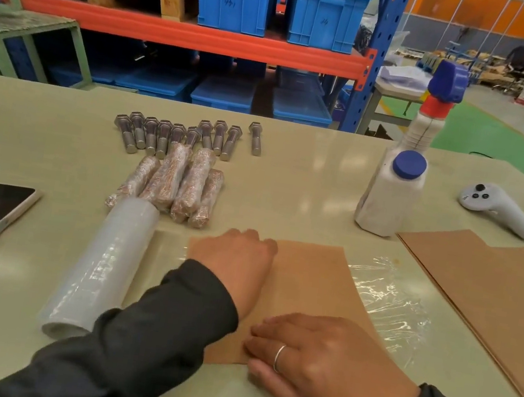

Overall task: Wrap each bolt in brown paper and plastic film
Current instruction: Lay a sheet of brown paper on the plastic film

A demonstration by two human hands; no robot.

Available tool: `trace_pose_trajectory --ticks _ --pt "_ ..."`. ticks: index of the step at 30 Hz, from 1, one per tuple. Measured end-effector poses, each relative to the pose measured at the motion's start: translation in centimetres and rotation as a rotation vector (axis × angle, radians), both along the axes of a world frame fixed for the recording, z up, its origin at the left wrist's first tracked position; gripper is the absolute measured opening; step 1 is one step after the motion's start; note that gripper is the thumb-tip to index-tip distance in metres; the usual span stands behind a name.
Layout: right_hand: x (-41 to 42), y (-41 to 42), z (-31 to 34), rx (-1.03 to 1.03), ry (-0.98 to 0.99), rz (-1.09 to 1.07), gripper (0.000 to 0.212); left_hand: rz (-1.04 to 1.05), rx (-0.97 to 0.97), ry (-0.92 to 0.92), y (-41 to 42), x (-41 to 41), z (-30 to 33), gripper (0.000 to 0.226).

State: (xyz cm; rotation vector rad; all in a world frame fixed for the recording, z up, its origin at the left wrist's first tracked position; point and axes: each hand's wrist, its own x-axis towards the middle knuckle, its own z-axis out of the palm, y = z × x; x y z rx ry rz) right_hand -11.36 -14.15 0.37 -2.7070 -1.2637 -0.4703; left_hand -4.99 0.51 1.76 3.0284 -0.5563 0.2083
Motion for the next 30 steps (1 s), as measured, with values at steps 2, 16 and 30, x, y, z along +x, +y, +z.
trace_pose_trajectory --ticks 2,16,30 --pt "0.3 -0.4 1.0 0.069 0.007 -0.061 0.040 -0.010 0.113 0.001 -0.6 0.5 -1.1 0.031" --pt "22.4 5.3 1.8 0.071 0.345 -0.606 0.044 -0.096 0.096 -0.138 -1.0 -0.2 -1.9 0.026" --pt "31.2 7.5 -1.3 -0.039 0.405 -0.711 0.048 -0.032 0.066 -0.199 -1.1 0.2 -2.1 0.037"
